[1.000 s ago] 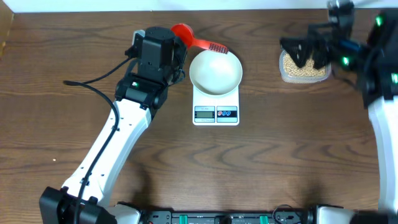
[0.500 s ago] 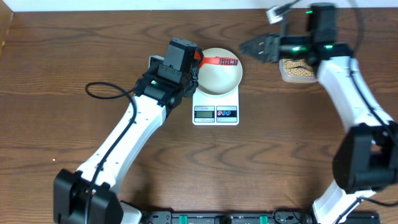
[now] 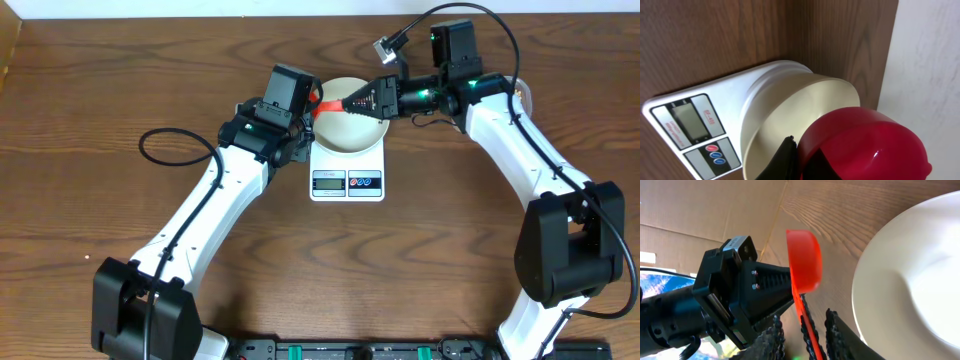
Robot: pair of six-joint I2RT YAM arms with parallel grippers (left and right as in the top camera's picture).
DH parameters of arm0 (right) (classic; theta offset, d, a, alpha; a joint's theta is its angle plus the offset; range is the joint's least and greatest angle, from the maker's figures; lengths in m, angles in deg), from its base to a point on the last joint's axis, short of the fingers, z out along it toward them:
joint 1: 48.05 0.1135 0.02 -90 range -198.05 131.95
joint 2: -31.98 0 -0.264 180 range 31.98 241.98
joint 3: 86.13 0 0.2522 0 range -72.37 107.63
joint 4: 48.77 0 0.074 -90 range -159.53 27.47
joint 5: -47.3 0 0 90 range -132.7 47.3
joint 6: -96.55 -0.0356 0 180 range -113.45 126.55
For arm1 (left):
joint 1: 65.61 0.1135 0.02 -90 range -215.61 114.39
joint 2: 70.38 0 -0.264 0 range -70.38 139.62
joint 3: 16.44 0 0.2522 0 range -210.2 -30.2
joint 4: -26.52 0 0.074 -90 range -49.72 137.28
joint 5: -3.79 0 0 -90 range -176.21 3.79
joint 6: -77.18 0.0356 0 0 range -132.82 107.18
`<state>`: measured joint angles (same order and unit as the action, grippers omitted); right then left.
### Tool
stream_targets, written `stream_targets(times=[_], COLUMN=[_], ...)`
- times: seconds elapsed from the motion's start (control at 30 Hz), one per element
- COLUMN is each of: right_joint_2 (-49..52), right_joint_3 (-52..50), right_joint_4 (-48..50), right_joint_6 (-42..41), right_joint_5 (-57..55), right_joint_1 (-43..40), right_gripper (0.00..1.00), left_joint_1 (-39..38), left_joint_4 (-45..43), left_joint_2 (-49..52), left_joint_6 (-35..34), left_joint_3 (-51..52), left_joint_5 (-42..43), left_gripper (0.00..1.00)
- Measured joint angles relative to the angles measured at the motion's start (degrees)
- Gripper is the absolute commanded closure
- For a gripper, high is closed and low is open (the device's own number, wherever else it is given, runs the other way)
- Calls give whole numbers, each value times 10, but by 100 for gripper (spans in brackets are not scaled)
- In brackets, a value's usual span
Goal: Scoop item into bowl and weigh 50g on scale
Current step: 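Carry the scoop with the right gripper toward the soybean tub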
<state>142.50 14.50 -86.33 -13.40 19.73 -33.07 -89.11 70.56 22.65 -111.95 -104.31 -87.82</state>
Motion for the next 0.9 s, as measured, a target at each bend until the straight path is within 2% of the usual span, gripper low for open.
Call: stream_targets(times=[0.1,0.17,0.27,0.3,0.33,0.37,0.4,0.57,0.63,0.7,0.77,0.8,0.9], right_joint_2=[0,0,0,0,0,0,0,0,0,0,0,0,0], right_joint_3=[0,0,0,0,0,0,0,0,0,0,1,2,5], right_joint_4=[-3,-3,-3,-2,-2,-1,3,23,31,33,33,33,33], right_joint_6=[0,0,0,0,0,0,0,0,0,0,0,0,0], right_joint_5=[-5,-7,-7,-7,-7,-7,-10,-16,-19,-21,-21,-21,-20], right_joint_1=[1,2,3,3,4,4,4,-8,-33,-60,-94,-116,-161], right_gripper=[87,97,99,99,99,99,99,99,99,99,99,99,99], left_joint_1=[0,0,0,0,0,0,0,0,0,0,0,1,0], left_joint_4=[0,0,2,4,8,13,18,32,-4,-53,-84,-90,-92], left_joint_2=[0,0,0,0,0,0,0,0,0,0,-3,-9,-30], left_joint_6=[2,2,1,1,2,2,3,7,67,170,289,374,524], left_joint_3=[0,0,0,0,0,0,0,0,2,1,1,1,1], left_joint_5=[1,4,5,5,7,9,10,15,15,17,24,33,52], left_gripper=[93,93,92,87,66,54,33,32,27,25,25,25,22])
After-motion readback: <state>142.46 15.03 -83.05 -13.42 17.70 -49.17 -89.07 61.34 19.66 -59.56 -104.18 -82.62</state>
